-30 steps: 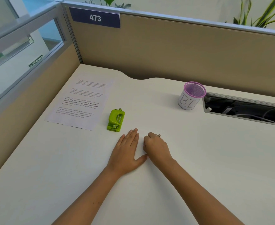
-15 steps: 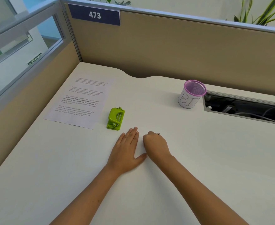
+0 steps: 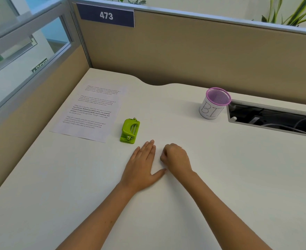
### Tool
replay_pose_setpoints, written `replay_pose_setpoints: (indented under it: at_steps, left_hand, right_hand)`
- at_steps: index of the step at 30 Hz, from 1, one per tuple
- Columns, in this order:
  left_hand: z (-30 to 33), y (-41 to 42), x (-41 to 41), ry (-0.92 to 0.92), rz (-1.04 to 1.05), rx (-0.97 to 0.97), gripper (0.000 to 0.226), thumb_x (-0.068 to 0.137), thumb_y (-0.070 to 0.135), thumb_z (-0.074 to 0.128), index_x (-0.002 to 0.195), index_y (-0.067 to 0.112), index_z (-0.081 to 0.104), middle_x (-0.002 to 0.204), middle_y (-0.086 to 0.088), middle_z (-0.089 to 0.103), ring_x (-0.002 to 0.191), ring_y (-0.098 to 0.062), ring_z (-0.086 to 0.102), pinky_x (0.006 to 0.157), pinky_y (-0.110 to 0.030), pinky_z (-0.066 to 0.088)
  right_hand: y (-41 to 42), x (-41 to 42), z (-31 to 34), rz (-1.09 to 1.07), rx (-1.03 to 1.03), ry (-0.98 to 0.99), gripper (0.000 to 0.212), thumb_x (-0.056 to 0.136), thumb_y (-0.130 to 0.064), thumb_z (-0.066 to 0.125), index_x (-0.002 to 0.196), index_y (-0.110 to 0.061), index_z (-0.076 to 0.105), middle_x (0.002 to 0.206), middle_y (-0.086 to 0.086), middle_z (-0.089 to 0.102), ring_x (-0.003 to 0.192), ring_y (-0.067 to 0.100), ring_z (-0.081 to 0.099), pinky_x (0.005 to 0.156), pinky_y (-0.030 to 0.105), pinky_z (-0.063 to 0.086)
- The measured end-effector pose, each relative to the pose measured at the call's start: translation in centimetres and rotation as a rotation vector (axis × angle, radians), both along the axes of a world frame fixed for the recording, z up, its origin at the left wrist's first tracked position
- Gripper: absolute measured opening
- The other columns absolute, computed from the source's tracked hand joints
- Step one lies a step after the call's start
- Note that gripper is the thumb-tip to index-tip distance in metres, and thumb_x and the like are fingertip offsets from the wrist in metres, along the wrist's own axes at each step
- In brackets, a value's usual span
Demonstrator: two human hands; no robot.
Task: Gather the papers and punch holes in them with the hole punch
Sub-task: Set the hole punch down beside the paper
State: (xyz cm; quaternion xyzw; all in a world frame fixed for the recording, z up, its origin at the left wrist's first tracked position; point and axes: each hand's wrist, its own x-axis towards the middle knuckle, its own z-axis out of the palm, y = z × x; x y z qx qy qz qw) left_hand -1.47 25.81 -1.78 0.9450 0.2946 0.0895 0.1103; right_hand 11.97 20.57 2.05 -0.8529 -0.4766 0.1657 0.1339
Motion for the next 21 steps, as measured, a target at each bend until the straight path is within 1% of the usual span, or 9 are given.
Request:
replay_pose_setpoints:
  at_steps: [2,4,8,9,11,13,16,19,21]
  left_hand:
    - [0.0,0.0,0.0,-0.001,0.0,0.002,0.089,0.084,0.069,0.031,0.148,0.008,0.026,0.16,-0.004,0.014,0.147,-0.016,0.012,0.118,-0.032,0.004]
    - [-0.1,0.0,0.0,0.004,0.004,0.008,0.089,0.084,0.069,0.031,0.148,0.008,0.026,0.16,-0.004,0.013,0.147,-0.016,0.011,0.118,-0.031,0.004]
    - [-0.3,0.0,0.0,0.011,0.007,0.016,0.089,0.085,0.07,0.029,0.149,0.009,0.024,0.161,-0.002,0.011,0.148,-0.014,0.009,0.118,-0.031,0.004]
    - [-0.3,0.0,0.0,0.013,0.007,0.016,0.088,0.085,0.07,0.028,0.149,0.009,0.023,0.161,-0.002,0.011,0.148,-0.014,0.008,0.118,-0.031,0.004]
    - [-0.4,0.0,0.0,0.017,0.008,0.018,0.088,0.085,0.07,0.026,0.149,0.01,0.023,0.161,-0.001,0.01,0.148,-0.013,0.008,0.119,-0.031,0.004]
    - [-0.5,0.0,0.0,0.025,0.01,0.021,0.088,0.085,0.071,0.026,0.149,0.01,0.022,0.161,0.0,0.009,0.148,-0.013,0.007,0.119,-0.032,0.005]
    - [-0.5,0.0,0.1,0.019,0.013,0.012,0.088,0.085,0.07,0.029,0.149,0.009,0.025,0.16,0.0,0.011,0.147,-0.013,0.01,0.119,-0.033,0.007]
    - [-0.5,0.1,0.1,0.03,0.013,0.014,0.088,0.085,0.071,0.028,0.149,0.011,0.024,0.16,0.002,0.009,0.147,-0.011,0.007,0.119,-0.032,0.007]
    - [-0.5,0.2,0.1,0.038,0.015,0.02,0.088,0.085,0.071,0.027,0.149,0.011,0.024,0.16,0.003,0.009,0.147,-0.01,0.006,0.119,-0.032,0.006]
  right_hand:
    - [-0.7,1.3,0.1,-0.117,0.146,0.251,0.02,0.084,-0.01,0.052,0.065,-0.007,0.051,0.063,0.003,0.053,0.061,0.019,0.048,0.057,0.027,0.037]
    - [-1.7,2.6,0.4,-0.246,0.263,0.44,0.017,0.084,-0.012,0.055,0.07,-0.006,0.061,0.059,0.0,0.059,0.056,0.014,0.052,0.057,0.024,0.04]
    - [-2.4,6.7,2.2,-0.39,0.458,0.477,0.015,0.082,-0.006,0.058,0.069,-0.011,0.063,0.054,-0.001,0.058,0.044,0.0,0.052,0.051,0.015,0.043]
    - [-2.3,8.1,3.1,-0.403,0.522,0.45,0.015,0.083,-0.005,0.058,0.07,-0.011,0.063,0.055,0.0,0.058,0.041,-0.003,0.051,0.052,0.015,0.044]
    - [-1.8,11.6,5.3,-0.401,0.623,0.332,0.013,0.083,-0.007,0.058,0.072,-0.007,0.064,0.06,0.004,0.059,0.042,-0.003,0.053,0.058,0.026,0.048]
    - [-1.0,15.3,7.6,-0.366,0.631,0.136,0.015,0.083,-0.012,0.056,0.074,-0.003,0.065,0.065,0.007,0.061,0.055,0.011,0.059,0.064,0.031,0.048]
    - [0.3,20.3,10.0,-0.299,0.471,-0.123,0.02,0.084,-0.013,0.052,0.08,0.001,0.066,0.077,0.015,0.067,0.075,0.033,0.061,0.069,0.035,0.046]
    - [1.5,23.1,10.8,-0.174,0.271,-0.285,0.02,0.086,-0.007,0.051,0.086,0.006,0.067,0.087,0.025,0.068,0.084,0.039,0.058,0.067,0.038,0.045]
    - [1.9,23.8,11.1,-0.098,0.209,-0.332,0.02,0.085,-0.004,0.052,0.088,0.006,0.069,0.089,0.026,0.068,0.086,0.04,0.058,0.065,0.038,0.045]
